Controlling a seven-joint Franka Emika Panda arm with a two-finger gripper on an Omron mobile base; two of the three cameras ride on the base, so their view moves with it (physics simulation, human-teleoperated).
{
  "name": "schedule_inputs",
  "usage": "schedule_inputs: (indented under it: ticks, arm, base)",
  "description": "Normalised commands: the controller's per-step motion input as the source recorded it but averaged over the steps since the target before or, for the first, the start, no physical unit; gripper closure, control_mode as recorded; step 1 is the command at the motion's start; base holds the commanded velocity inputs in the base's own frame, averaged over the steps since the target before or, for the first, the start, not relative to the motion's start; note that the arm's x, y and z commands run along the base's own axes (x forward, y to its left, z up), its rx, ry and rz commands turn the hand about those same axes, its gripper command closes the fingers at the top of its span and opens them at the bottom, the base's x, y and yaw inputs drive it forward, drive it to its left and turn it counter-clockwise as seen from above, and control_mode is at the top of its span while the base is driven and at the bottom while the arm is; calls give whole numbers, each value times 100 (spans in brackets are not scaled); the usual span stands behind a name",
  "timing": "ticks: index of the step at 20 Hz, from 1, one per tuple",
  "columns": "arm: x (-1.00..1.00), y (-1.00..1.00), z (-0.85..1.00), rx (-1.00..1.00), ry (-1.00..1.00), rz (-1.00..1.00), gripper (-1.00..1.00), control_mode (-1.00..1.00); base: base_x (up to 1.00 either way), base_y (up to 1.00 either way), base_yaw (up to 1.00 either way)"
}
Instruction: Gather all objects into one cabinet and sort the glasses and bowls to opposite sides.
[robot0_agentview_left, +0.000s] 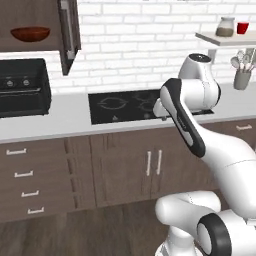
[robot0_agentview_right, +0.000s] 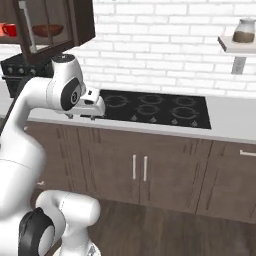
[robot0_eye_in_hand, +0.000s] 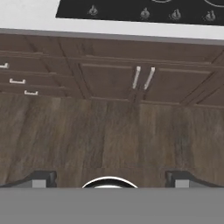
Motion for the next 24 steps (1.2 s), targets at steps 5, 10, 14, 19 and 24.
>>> schedule_inputs:
  ticks: [5,10,14,19,24]
  arm:
    - [0,0,0,0,0,0,-100,100]
    - [0,0,0,0,0,0,-100,100]
    - [0,0,0,0,0,0,-100,100]
    - [0,0,0,0,0,0,-100,100]
    - [0,0,0,0,0,0,-100,100]
  base:
    - [15,-100,4]
    - [21,-100,6]
    - [24,-100,4]
    - [24,-100,1]
    - [32,-100,0]
